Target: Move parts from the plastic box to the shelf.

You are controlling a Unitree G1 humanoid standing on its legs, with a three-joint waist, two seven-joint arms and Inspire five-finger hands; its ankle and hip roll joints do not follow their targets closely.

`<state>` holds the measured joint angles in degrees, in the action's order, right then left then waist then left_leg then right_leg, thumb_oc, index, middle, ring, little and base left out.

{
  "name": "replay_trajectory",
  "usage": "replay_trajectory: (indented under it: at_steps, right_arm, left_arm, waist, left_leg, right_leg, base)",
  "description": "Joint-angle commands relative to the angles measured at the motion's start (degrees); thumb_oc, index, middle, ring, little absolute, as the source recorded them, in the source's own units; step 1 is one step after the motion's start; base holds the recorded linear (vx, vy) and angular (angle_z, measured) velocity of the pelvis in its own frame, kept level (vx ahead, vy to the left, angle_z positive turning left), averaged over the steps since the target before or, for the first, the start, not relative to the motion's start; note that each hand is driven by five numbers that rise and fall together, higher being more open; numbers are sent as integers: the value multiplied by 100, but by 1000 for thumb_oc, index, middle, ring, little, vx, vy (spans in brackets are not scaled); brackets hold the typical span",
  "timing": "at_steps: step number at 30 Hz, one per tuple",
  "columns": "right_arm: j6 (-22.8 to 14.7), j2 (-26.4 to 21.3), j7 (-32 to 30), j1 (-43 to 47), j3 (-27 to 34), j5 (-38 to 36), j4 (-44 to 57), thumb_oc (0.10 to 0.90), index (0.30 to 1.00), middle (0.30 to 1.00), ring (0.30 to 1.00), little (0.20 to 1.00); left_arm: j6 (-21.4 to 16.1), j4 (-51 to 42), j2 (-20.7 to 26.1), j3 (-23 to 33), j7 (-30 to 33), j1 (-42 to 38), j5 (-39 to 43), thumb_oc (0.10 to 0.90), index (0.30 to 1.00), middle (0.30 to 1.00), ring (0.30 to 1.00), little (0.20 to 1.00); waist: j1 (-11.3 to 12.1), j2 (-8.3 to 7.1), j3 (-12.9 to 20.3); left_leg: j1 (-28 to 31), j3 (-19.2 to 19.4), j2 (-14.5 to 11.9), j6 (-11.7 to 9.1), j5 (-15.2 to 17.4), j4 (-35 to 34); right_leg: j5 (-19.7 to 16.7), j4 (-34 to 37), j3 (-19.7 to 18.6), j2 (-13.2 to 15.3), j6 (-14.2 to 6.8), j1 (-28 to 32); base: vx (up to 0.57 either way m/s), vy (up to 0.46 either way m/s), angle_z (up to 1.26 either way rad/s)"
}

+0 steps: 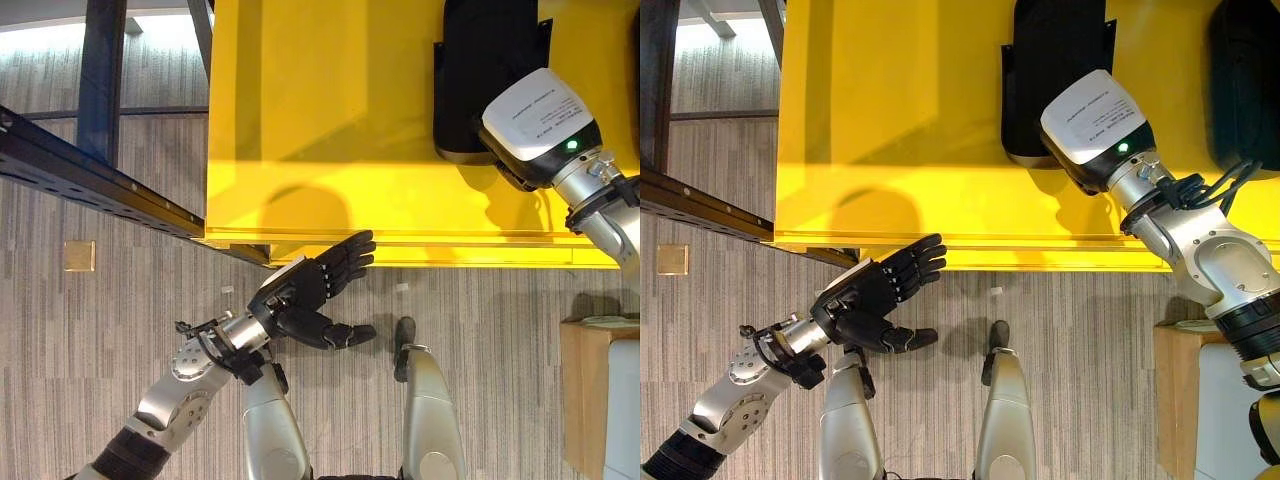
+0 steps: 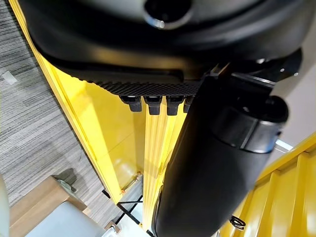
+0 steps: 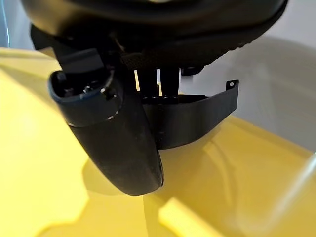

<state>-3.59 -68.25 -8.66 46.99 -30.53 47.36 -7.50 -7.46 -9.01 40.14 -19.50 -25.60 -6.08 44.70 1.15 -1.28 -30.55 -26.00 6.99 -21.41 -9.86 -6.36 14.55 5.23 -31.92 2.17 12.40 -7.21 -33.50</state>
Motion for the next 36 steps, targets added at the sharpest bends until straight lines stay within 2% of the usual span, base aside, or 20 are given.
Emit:
replay_trajectory:
  at_steps: [1,12,17,20,22,25,29,36]
  right_arm:
    - [510,-215,158,228,195,410,-473,900,1000,1000,1000,1000]
    - [868,-233,92,102,239,363,-509,900,1000,1000,1000,1000]
    - [744,-126,45,-102,430,327,-417,900,1000,1000,1000,1000]
    - [807,-93,91,-124,412,268,-380,900,1000,1000,1000,1000]
    - [575,31,16,-368,593,-315,-192,900,1000,1000,1000,1000]
    - [600,121,-36,-484,676,-533,-9,900,1000,1000,1000,1000]
    - [593,240,-417,-504,774,-412,73,900,1000,1000,1000,1000]
    - [544,326,-565,-691,1041,-216,255,900,1000,1000,1000,1000]
  left_arm:
    - [-408,-799,74,144,-322,0,193,900,1000,1000,1000,1000]
    - [-310,-819,66,206,-264,55,125,900,1000,1000,1000,1000]
    - [-226,-831,14,225,-379,63,118,900,1000,1000,1000,1000]
    - [-228,-832,29,209,-338,33,141,900,1000,1000,1000,1000]
    - [-168,-951,117,125,-840,-80,283,900,1000,1000,1000,1000]
    - [-160,-992,182,13,-672,-194,340,900,1000,1000,1000,1000]
    - [-51,-928,139,-51,-400,-288,367,900,1000,1000,1000,1000]
    - [3,-924,69,22,-514,-232,282,900,1000,1000,1000,1000]
  waist:
    - [1,-162,75]
    - [12,-215,75]
    - [13,-225,75]
    - [2,-230,75]
    - [-51,-230,75]
    - [-115,-217,75]
    - [-164,-178,75]
    - [-187,-129,75]
  left_leg:
    - [66,-148,-176,201,322,129]
    - [148,-138,-207,199,317,119]
    - [144,-142,-199,201,338,143]
    - [137,-139,-202,201,334,144]
    - [149,-119,-201,214,341,140]
    - [170,-88,-201,218,345,130]
    - [166,-55,-203,227,366,161]
    - [196,-21,-174,245,413,176]
  right_leg:
    - [207,-24,456,140,213,233]
    - [210,24,473,91,220,353]
    - [216,52,481,87,216,391]
    - [212,55,478,78,217,386]
    - [211,39,459,79,215,376]
    - [195,57,423,71,208,370]
    - [191,48,380,75,205,347]
    - [194,60,364,107,194,364]
  base:
    - [0,0,0]
    - [0,0,0]
    - [0,0,0]
    - [0,0,0]
    - [12,33,-1]
    - [2,35,-2]
    - [-2,36,-2]
    - [-1,10,-2]
